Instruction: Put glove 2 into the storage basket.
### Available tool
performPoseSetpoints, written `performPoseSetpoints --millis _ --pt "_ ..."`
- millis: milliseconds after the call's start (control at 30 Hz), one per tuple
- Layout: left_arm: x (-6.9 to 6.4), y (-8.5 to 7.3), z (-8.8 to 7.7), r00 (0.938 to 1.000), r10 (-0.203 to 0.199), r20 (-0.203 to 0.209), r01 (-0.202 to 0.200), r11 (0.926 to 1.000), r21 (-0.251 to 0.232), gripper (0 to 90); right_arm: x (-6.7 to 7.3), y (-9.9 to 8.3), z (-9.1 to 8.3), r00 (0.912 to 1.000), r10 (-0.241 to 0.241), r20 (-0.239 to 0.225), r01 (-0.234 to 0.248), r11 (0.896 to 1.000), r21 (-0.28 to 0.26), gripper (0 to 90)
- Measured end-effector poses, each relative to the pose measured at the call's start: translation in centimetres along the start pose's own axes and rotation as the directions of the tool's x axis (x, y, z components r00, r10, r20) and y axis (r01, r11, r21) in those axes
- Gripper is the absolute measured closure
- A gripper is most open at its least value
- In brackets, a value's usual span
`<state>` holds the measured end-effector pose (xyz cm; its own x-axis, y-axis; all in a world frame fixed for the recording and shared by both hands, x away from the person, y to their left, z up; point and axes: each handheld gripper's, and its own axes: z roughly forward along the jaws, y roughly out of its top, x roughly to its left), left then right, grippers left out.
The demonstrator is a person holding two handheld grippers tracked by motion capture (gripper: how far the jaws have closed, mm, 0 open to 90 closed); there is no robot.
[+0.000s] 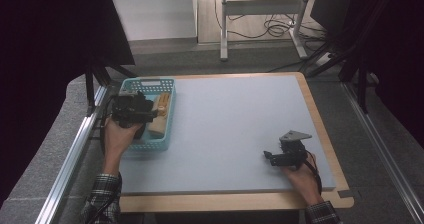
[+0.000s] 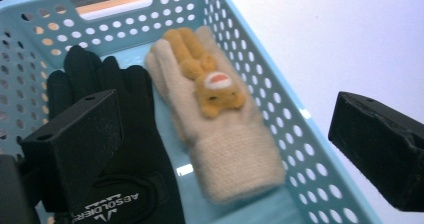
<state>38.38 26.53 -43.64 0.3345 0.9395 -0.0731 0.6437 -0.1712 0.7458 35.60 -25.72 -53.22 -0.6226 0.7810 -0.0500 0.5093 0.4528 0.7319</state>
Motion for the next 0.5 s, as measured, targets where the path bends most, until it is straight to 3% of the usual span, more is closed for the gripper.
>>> performPoseSetpoints --millis 200,400,500 --pt "-1.2 -0.3 0.2 0.9986 0.053 -0.003 -0.053 0.9983 0.026 1.4 0.0 0.0 0.0 1.0 0.0 0.0 0.0 1.0 0.0 16.3" --pt "-1.9 -0.4 0.3 0.9986 0.044 0.028 -0.044 0.9989 0.017 1.3 0.0 0.0 0.0 1.0 -0.001 0.0 0.001 1.0 0.0 16.3" --pt "-2.4 -0.4 0.4 0.9977 0.064 0.022 -0.065 0.9975 0.03 1.2 0.0 0.0 0.0 1.0 0.0 0.0 0.0 1.0 0.0 16.2"
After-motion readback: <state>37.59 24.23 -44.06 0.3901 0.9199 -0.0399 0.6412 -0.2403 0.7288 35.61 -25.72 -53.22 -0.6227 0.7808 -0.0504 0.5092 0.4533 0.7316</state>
